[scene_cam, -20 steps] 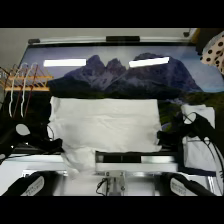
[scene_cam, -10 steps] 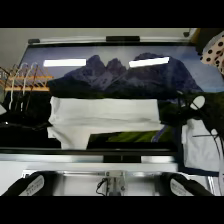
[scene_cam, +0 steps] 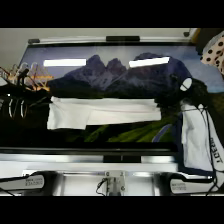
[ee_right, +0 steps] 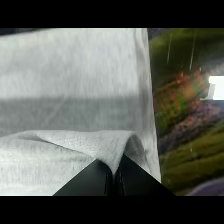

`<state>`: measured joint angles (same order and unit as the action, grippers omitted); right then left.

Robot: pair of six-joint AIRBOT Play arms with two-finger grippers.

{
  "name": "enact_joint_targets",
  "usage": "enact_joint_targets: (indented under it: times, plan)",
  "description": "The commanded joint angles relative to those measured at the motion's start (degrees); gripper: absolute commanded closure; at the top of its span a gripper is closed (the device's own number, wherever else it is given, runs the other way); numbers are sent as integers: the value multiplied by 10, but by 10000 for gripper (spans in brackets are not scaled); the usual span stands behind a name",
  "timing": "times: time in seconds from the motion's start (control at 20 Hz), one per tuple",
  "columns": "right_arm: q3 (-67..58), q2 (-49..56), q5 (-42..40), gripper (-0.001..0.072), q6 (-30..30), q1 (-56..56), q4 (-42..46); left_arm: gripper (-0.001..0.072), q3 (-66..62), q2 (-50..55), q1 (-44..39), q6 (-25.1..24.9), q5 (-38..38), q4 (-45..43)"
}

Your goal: Fold the shirts.

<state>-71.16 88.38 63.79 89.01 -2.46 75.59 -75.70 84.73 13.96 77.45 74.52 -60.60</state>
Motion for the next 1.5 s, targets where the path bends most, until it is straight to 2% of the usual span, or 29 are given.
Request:
enact_joint_targets:
  times: [0.0,0.05,0.1,0.15,0.2,0.25,0.35,0.4,0.45,0.55,0.9,0.95,1.0,1.05,1.1,1.15,1.2,1.25,1.3,1.45]
  plan:
    - [-15,41,-13,636,22,2,4,669,-50,73,-8,9,-8,7]
    - [-15,45,-15,610,21,2,2,668,-50,87,-9,22,-16,7]
    - [-15,46,-16,525,21,2,-4,639,-50,98,-10,33,-21,7]
    - [-15,47,-17,239,19,2,-9,481,-50,106,-11,34,-21,7]
    - [-15,45,-12,150,4,2,-16,222,-50,109,-11,34,-20,7]
    - [-15,41,-8,150,-7,2,-18,85,-50,107,-10,33,-20,7]
    - [-15,27,-9,150,-21,-7,-14,86,-62,104,-3,31,-3,7]
    - [-15,24,-13,119,-22,-16,-19,86,-72,103,0,31,11,7]
    - [-15,25,-14,40,-22,-29,-38,86,-83,103,0,31,27,6]
    - [-15,40,-8,40,-23,-51,-87,87,-105,103,-1,27,50,7]
    - [-15,116,55,54,-42,-41,-161,87,-145,82,-36,27,65,12]
    - [-15,121,63,176,-47,-34,-167,87,-145,77,-46,27,65,21]
    - [-15,120,68,370,-65,-26,-176,87,-145,73,-56,27,65,31]
    - [-15,115,70,546,-84,-20,-191,118,-145,72,-69,27,65,45]
    - [-16,106,73,634,-96,-19,-206,124,-145,72,-82,27,65,60]
    - [-19,89,77,636,-102,-19,-223,126,-144,73,-99,27,65,74]
    - [-20,66,80,637,-104,-22,-235,247,-144,74,-119,27,65,83]
    - [-20,33,82,637,-104,-22,-242,546,-138,75,-144,27,59,92]
    - [-20,-2,86,637,-102,-22,-242,665,-127,75,-172,28,40,97]
    - [-20,-112,136,637,-61,-20,-252,667,-60,75,-271,46,-62,99]
